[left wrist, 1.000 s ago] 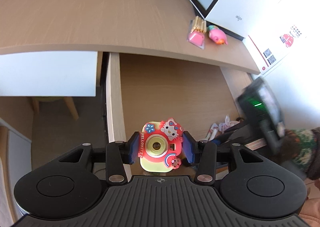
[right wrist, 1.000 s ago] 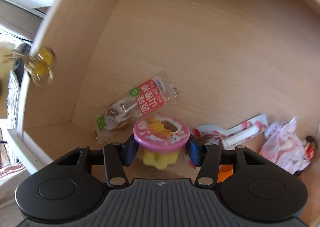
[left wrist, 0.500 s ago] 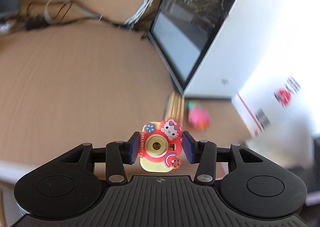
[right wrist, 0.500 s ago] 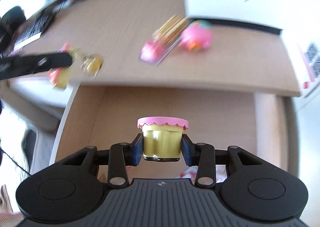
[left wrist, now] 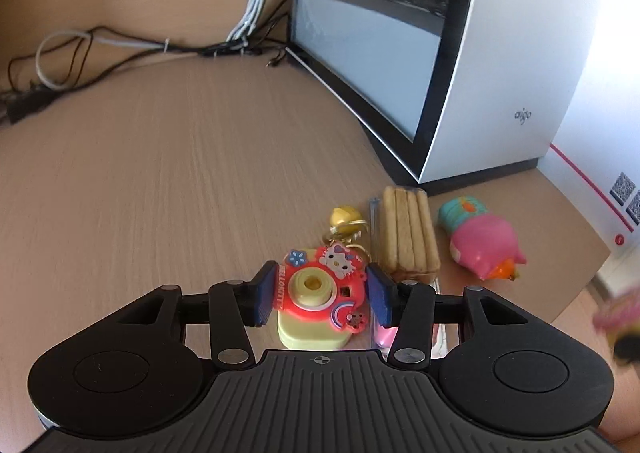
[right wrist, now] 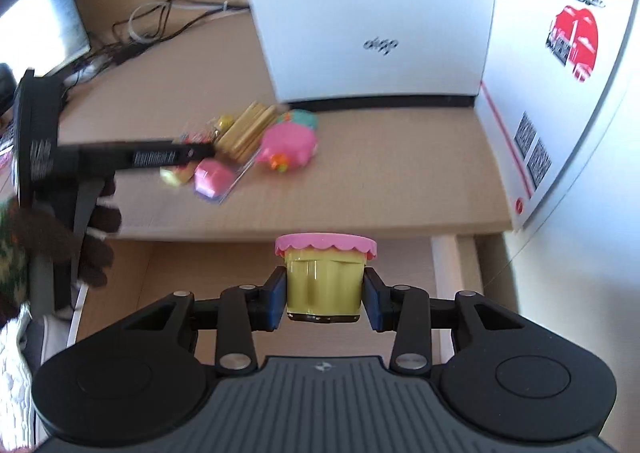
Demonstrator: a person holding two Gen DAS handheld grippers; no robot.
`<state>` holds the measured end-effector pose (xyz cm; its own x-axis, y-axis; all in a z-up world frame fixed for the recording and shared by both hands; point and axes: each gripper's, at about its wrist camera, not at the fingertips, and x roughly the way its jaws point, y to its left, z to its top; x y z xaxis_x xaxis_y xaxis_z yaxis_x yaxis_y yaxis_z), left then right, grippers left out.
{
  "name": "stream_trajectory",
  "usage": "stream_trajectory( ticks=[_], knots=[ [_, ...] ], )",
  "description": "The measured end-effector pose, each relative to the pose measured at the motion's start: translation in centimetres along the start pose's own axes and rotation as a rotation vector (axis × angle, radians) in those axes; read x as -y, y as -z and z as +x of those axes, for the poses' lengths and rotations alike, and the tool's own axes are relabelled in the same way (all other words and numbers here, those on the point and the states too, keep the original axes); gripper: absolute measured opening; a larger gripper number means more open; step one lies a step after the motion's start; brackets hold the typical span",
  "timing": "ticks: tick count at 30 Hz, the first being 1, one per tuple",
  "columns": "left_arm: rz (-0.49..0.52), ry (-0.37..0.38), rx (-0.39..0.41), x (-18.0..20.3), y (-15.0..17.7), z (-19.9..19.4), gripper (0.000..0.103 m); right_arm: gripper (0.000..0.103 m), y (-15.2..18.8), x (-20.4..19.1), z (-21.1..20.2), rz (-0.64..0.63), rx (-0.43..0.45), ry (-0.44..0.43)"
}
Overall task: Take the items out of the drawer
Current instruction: 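Place the keychain on the desktop with the left gripper while the right gripper sets the jar beside it, then grasp the red hawthorn-stick packet in the drawer with the left gripper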
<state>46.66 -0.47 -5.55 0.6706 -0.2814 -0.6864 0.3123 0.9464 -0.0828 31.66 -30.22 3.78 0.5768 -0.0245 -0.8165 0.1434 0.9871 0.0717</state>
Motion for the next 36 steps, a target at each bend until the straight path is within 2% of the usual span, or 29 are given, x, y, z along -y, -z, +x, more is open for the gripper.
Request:
stream_trajectory(
  ticks=[7, 11, 13, 17, 20, 22, 26, 30, 36],
  knots=[
    [-0.118, 0.046, 0.129, -2.5, -1.6, -4.7, 0.051, 0.039, -4.6, -0.6, 2.1, -0.048, 0.159, 0.017],
    [-0.147, 0.075, 0.141, -3.5, -1.0, -8.3, 0.051, 0.039, -7.1, -0.5, 5.1, -0.083, 0.212, 0.064],
    [-0.149, 0.122, 0.098, -3.9, 0.0, -9.5, 0.051, 0.039, -7.9, -0.4, 7.0, -0.088, 0.207, 0.094],
    [-0.123, 0.252, -0.073, -3.4, 3.2, -11.0, 0.05, 0.039, -8.8, 0.3, 9.8, -0.058, 0.155, 0.112],
    [-0.057, 0.253, -0.192, -2.2, 6.3, -11.4, 0.05, 0.039, -8.9, 0.6, 11.0, -0.046, 0.107, 0.117],
    [-0.022, 0.27, -0.254, -1.4, 8.0, -11.5, 0.05, 0.039, -8.8, 0.5, 10.9, -0.05, 0.112, 0.125],
    [0.036, 0.267, -0.337, -0.4, 10.4, -11.1, 0.05, 0.04, -8.5, 0.1, 8.7, -0.037, 0.164, 0.126],
    [0.079, 0.28, -0.429, 0.2, 12.3, -10.5, 0.05, 0.052, -7.1, -0.3, 4.9, -0.036, 0.239, 0.132],
    [0.156, 0.301, -0.483, 0.9, 13.3, -9.4, 0.05, 0.056, -3.0, -0.3, 0.8, -0.002, 0.291, 0.108]
  ],
)
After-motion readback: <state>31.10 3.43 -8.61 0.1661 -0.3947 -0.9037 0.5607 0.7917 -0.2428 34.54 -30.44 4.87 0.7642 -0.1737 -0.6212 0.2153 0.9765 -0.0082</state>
